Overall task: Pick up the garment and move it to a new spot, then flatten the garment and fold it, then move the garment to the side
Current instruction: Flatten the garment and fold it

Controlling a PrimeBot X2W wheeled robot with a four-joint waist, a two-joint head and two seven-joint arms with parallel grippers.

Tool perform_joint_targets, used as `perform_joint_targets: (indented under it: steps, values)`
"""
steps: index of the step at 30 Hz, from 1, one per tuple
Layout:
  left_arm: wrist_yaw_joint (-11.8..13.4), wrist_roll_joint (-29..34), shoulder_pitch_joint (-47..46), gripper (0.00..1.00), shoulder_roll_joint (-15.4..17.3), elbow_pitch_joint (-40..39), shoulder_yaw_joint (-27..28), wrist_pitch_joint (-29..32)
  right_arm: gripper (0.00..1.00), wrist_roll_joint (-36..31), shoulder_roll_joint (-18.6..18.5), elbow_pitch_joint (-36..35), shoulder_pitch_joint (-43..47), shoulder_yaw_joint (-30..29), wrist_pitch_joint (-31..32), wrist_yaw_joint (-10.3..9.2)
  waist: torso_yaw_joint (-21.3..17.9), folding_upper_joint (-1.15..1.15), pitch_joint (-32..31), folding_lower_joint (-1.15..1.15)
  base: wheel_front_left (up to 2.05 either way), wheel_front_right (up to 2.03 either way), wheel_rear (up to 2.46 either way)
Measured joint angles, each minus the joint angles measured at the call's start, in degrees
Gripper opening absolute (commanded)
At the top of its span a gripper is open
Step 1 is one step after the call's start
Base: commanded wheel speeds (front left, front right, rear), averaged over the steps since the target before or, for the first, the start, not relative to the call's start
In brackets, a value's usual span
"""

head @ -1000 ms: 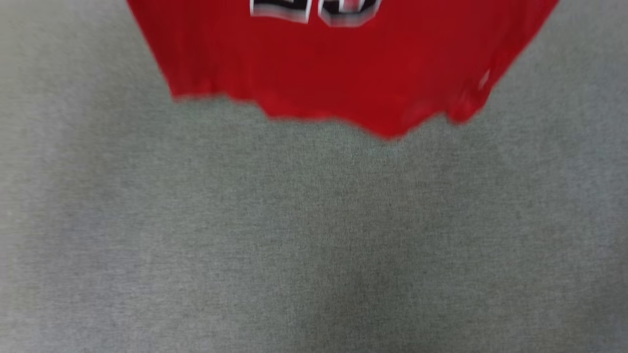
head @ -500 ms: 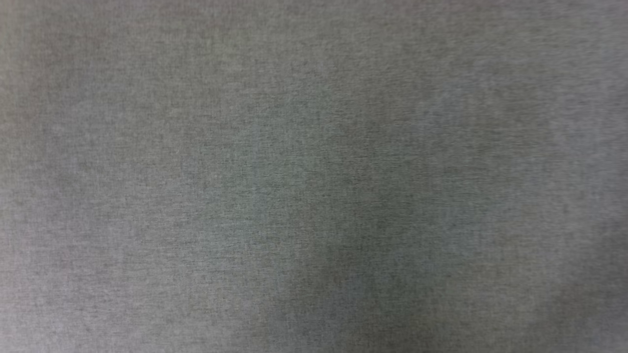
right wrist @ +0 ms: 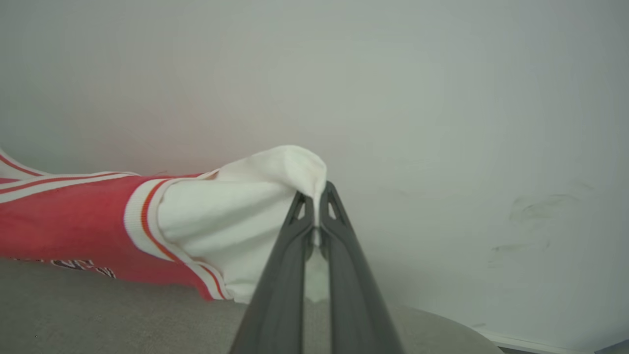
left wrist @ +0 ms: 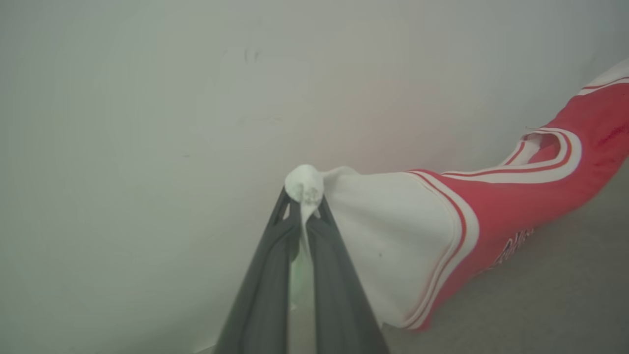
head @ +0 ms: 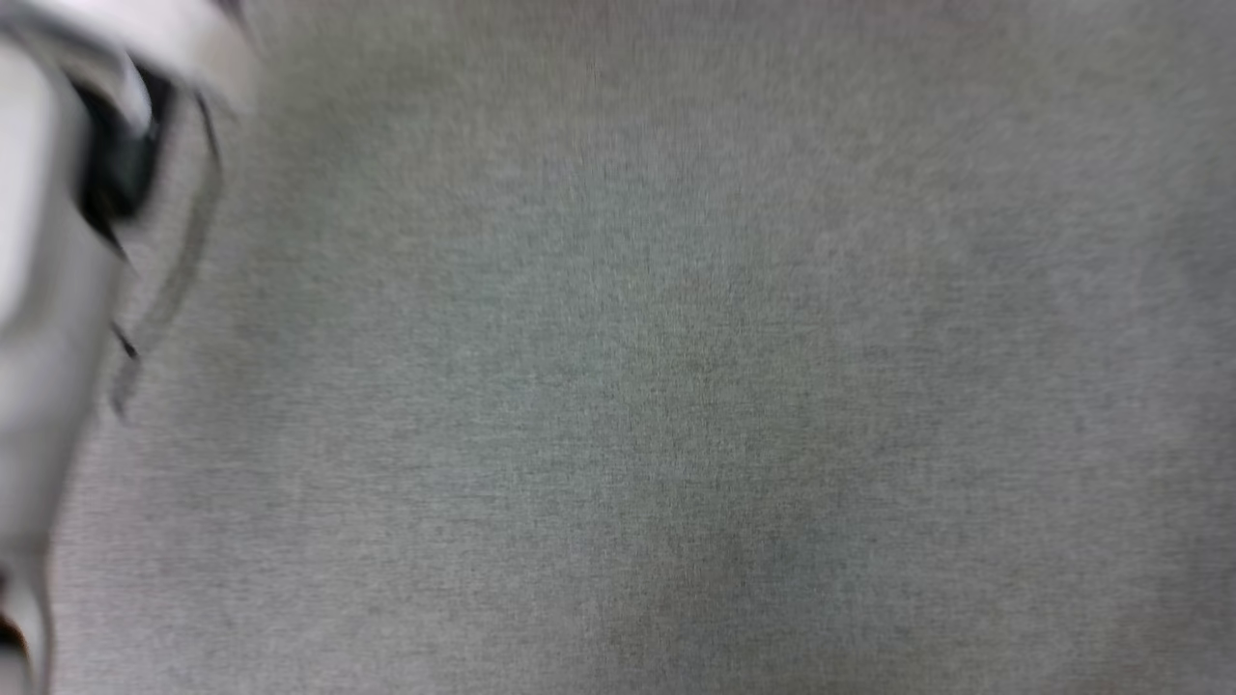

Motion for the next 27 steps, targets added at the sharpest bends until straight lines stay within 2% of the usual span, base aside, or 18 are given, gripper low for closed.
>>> perform_joint_targets:
  steps: [3,7,12,17,21,23,27]
  values:
    - [1.5,-2.1,8.7,0.00,0.4,-3.5,-0.1,0.4,0.00,3.4,-0.9,-1.3,7.5,0.8,0.3,0.00,0.2,0.00,-3.2,0.00,0.00,0.00,0.00]
    - [2.7,-4.1,19.4,0.00,2.8,-8.3,-1.0,2.9,0.00,7.5,-3.1,-4.9,19.1,2.9,2.0,0.00,0.4,0.00,-7.8,-0.01,0.00,0.00,0.00]
    - [5.1,-7.2,32.7,0.00,4.9,-14.5,-2.1,5.3,0.00,12.3,-5.8,-8.8,32.3,1.8,3.5,0.01,0.5,0.00,-13.3,-0.01,0.00,0.00,0.00]
    - [8.7,-10.1,44.2,0.00,6.6,-20.3,-1.6,5.4,0.00,12.4,-7.5,-11.1,43.7,2.2,3.7,0.01,0.3,0.00,-18.1,-0.02,0.00,0.00,0.00]
    - [10.5,-11.2,51.9,0.00,7.8,-23.4,-2.6,6.3,0.00,13.4,-7.5,-12.7,49.8,1.4,3.6,0.01,0.1,0.00,-21.1,-0.02,0.00,0.00,0.00]
    - [11.6,-12.1,55.6,0.00,8.6,-24.0,-2.5,6.1,0.00,13.2,-7.8,-14.8,52.7,3.4,3.8,0.02,-0.4,0.00,-22.3,-0.03,0.00,0.00,0.00]
    - [12.6,-12.9,61.9,0.00,9.7,-24.9,-3.5,6.1,0.00,15.3,-8.4,-17.4,58.5,2.5,5.4,0.02,-1.5,0.00,-24.1,-0.03,0.00,0.00,0.00]
